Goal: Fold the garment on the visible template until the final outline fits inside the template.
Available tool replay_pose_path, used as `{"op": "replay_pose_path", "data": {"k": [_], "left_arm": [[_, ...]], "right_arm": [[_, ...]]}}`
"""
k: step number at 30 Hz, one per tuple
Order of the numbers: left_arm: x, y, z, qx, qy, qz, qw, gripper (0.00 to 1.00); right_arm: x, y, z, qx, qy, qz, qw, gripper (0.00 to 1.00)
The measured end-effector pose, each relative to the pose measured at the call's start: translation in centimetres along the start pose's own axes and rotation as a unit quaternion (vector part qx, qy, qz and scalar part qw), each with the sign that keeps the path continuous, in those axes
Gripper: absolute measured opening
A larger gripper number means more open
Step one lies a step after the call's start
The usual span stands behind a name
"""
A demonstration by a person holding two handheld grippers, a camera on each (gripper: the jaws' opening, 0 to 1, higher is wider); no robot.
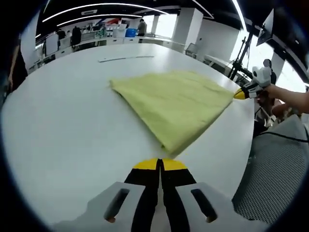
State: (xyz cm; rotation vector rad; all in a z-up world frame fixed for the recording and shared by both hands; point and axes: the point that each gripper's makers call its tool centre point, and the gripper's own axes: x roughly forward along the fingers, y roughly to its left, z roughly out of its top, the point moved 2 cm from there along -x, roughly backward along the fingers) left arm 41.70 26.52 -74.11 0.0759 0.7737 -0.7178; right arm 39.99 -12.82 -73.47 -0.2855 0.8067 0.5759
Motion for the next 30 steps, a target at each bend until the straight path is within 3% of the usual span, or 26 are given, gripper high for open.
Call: {"op": "replay_pose_path", "data": {"k": [7,12,15,17,26,30], "left_arm": [[-0.8,0.3,0.5,-0.002,-0.015,0.012,0.9998,0.00],[-1.4,0.3,0.9,-0.016,-0.029,0.017,0.9993,0.10],[-1.7,0.1,1.2,-0.019,-0.030,0.017,0.9992,0.23],[-1.8,-0.4,1.3,-0.029,-0.025,0.009,0.9992,0.37],[-3.2,-1.8,3.6,-0.031,-0.058,0.011,0.9978,0.66],[-4.2,-2.8,4.6,-0.038,-0.070,0.007,0.9968,0.79]], "right_arm": [[-0.5,0.1,-0.3,0.027,-0.001,-0.003,0.9996,0.01],[-1.0,0.2,0.2,0.037,-0.012,-0.006,0.9992,0.18],[-1.2,0.4,0.6,0.042,-0.014,-0.002,0.9990,0.33],[-1.3,0.5,0.9,0.040,-0.013,-0.003,0.9991,0.41],[-2.7,1.7,3.2,0.053,-0.046,0.011,0.9975,0.69],[-3.6,2.4,4.5,0.053,-0.059,0.022,0.9966,0.76]]}}
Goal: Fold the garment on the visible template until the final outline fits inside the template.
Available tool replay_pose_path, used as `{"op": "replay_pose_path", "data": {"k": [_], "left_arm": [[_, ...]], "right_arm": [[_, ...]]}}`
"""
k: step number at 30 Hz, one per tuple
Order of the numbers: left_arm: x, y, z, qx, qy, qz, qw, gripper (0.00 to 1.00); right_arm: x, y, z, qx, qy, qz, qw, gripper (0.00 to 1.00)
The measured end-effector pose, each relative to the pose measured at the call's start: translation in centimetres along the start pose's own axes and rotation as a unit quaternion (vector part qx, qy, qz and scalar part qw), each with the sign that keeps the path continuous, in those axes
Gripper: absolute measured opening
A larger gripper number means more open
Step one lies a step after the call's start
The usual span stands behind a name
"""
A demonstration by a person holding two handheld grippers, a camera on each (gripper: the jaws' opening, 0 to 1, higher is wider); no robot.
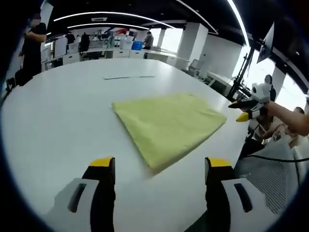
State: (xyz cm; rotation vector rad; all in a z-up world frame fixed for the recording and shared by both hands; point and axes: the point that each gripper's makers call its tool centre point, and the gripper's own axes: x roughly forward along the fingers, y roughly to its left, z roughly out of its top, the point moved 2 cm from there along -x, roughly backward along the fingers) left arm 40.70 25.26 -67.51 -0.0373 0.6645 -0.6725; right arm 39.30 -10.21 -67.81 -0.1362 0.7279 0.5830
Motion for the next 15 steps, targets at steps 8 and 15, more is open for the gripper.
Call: {"op": "replay_pose_path", "data": {"k": [8,15], "left_arm": [[-2.1,-1.5,1.2,0.023,-0.018,0.006,0.9995,0.91],[-3.6,-2.2,1.8,0.027,-0.027,0.012,0.9992,0.99]], "right_arm": [[-2.2,1.8,2.5,-0.007,-0.026,0.012,0.9996,0.93],[-3.7,2.7,3.3,-0.005,-0.039,0.010,0.9992,0.98]]}}
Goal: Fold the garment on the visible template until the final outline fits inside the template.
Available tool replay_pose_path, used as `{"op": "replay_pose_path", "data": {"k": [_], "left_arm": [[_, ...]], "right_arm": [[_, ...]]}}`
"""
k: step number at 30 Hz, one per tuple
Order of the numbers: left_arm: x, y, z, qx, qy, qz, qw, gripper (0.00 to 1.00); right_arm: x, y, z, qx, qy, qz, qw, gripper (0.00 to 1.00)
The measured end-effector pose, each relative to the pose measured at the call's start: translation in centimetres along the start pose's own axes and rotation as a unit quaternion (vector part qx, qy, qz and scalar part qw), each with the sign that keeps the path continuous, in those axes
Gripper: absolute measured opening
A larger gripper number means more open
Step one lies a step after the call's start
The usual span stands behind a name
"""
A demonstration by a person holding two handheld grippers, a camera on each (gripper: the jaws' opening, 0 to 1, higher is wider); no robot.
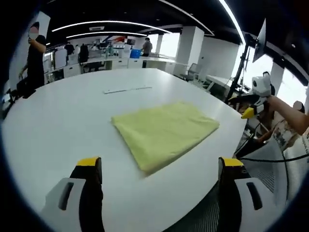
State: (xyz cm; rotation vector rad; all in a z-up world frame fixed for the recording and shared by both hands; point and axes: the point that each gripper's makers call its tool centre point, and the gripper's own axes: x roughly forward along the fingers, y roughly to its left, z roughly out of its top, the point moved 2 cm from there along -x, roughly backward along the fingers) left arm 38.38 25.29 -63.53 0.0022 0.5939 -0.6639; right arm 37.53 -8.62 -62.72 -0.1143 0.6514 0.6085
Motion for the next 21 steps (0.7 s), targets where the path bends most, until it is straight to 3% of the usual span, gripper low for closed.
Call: {"op": "replay_pose_path", "data": {"k": [6,21], "left_arm": [[-0.6,-0.3,-0.5,-0.007,0.001,0.005,1.0000,0.99],[-1.2,-0.2,-1.3,-0.013,0.011,0.024,0.9996,0.99]], "right_arm": [[-0.5,0.7,0.0,0.016,-0.009,0.000,0.9998,0.99],[-1.0,0.1,-1.3,0.010,0.009,-0.028,0.9995,0.99]]}}
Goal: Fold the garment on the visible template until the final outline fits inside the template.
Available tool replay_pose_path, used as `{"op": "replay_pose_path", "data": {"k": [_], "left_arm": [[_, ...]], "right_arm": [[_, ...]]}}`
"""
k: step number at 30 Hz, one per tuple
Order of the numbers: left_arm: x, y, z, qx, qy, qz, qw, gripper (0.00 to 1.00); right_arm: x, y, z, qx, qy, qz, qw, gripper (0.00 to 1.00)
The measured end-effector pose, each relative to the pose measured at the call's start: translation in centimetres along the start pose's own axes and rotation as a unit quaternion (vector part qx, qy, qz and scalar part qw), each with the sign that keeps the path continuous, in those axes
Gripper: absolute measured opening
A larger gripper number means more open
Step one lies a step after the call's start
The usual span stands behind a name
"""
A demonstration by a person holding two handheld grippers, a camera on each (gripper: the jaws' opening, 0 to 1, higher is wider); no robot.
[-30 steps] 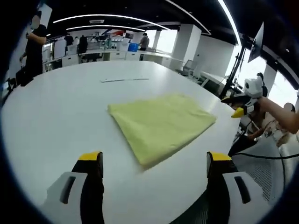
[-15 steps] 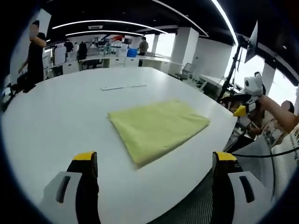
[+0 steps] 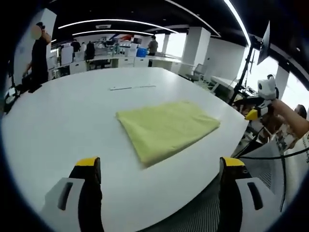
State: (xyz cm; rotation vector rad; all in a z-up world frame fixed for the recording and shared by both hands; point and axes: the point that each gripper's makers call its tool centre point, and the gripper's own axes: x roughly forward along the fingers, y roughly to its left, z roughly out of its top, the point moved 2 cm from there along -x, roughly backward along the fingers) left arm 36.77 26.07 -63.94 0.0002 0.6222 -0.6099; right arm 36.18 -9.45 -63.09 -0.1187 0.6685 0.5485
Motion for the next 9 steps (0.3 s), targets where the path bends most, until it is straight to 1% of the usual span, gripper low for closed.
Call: {"op": "replay_pose_path", "data": {"k": [4,5,7,9], "left_arm": [[0.00,0.05,-0.27,0.003,0.003,0.003,1.0000,0.99],[0.02,0.09,-0.48,0.009,0.008,0.003,0.9999,0.99],[0.02,0.39,-0.80,0.015,0.017,0.009,0.9997,0.99],[-0.02,0.45,-0.86,0.014,0.019,0.011,0.9997,0.99]], "right_arm": [[-0.09,0.36,0.12,0.016,-0.010,0.008,0.9998,0.99],[-0.16,0.38,0.22,0.024,-0.015,0.009,0.9996,0.99],[-0.17,0.35,0.25,0.024,-0.016,0.010,0.9995,0.99],[-0.23,0.23,0.25,0.022,-0.016,0.007,0.9996,0.99]]}}
